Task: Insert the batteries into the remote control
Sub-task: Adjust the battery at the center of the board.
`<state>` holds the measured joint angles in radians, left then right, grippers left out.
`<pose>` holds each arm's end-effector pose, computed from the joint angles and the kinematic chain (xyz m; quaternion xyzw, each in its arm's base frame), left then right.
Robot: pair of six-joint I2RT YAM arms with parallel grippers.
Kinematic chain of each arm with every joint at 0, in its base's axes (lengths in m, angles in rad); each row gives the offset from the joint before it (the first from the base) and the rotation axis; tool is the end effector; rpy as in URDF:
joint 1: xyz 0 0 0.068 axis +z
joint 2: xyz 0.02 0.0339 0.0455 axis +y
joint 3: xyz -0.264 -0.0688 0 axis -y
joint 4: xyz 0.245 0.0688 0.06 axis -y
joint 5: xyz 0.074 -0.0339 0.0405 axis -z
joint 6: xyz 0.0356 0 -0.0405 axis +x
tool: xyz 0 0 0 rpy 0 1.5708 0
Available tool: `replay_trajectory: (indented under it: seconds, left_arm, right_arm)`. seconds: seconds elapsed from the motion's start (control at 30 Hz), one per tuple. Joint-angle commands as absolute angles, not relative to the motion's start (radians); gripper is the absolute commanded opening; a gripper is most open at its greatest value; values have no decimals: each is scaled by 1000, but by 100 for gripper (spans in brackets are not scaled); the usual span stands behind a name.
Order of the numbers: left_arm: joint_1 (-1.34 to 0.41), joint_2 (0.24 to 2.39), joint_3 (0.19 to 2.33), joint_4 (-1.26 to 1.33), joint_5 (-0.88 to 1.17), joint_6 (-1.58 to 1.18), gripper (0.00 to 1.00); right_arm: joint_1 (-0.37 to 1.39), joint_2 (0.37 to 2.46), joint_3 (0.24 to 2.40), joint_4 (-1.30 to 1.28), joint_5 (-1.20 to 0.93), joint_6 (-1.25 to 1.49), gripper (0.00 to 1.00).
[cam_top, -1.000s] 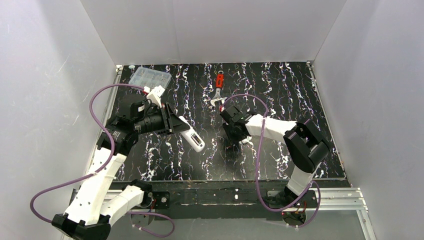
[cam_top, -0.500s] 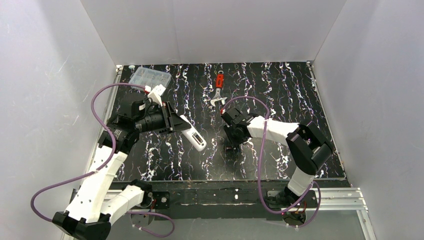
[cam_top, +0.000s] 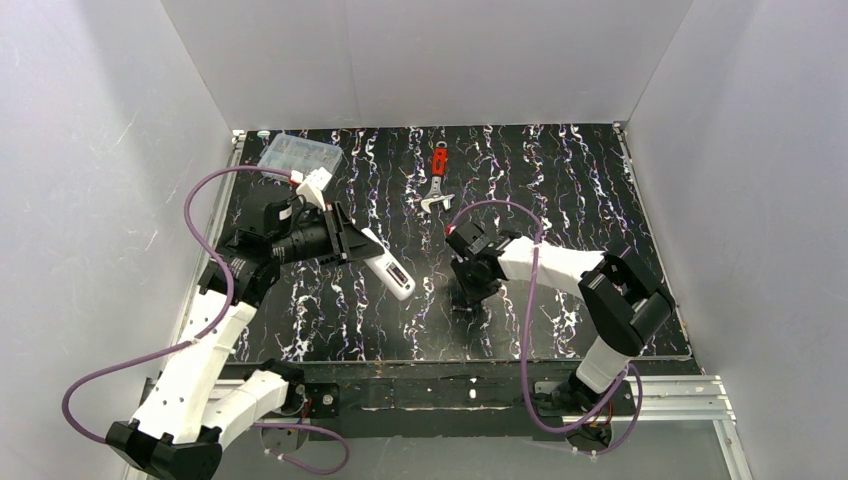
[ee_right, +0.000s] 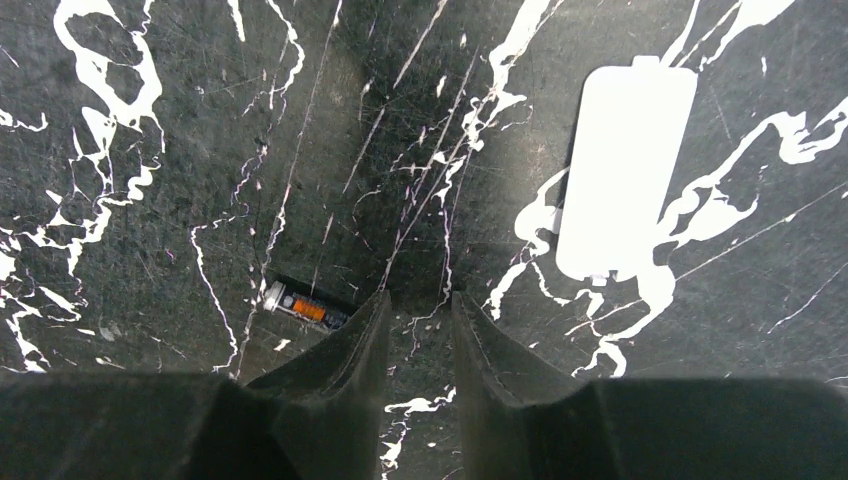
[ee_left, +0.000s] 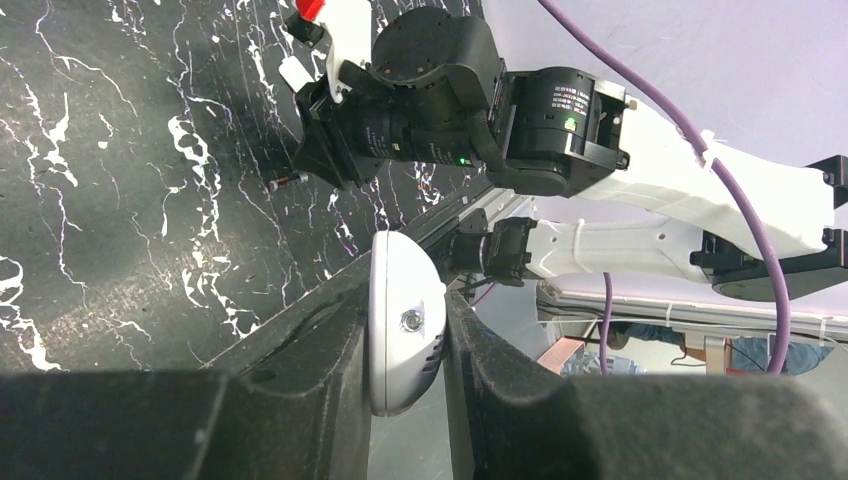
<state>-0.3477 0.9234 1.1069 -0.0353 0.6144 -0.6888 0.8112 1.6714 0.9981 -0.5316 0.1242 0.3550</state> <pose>0.1742 -0.0849 0.4430 0.1201 0.6521 -0.5292 0.5294 0.2198 0.2251 0.1682 -0.2109 0.9585 0.0490 0.1852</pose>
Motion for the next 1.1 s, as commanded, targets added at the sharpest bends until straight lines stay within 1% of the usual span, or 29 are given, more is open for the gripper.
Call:
replay_trajectory:
  seconds: [0.0,0.1,0.27,0.4,0.57,0.83,1.07]
  left_arm:
    - [-341,927,1110,-6,669,-700,0]
    - [-341,927,1110,-6,670,-702,0]
    - [-341,918,1106,-10,667,-701,0]
    - [-341,912,1105,-20,659,-699,0]
    - [-341,914,1105,-17,656,-700,0]
    - [-341,923,1105,-6,660,-714,0]
    - [-341,911,1108,-24,649,-700,1]
  right_arm:
    - [819,1647,967,-599,91,400,36]
    - [820,1632,966,-594,87,407,36]
    - [820,1586,964,-555,114,375,39]
    - [821,1516,940,-492,76,273,48]
    - [824,1434,892,-425,-79,146,54]
    - [835,1494,926,-453,-199,40,56]
    - [849,1562,978,-512,-158,31,56]
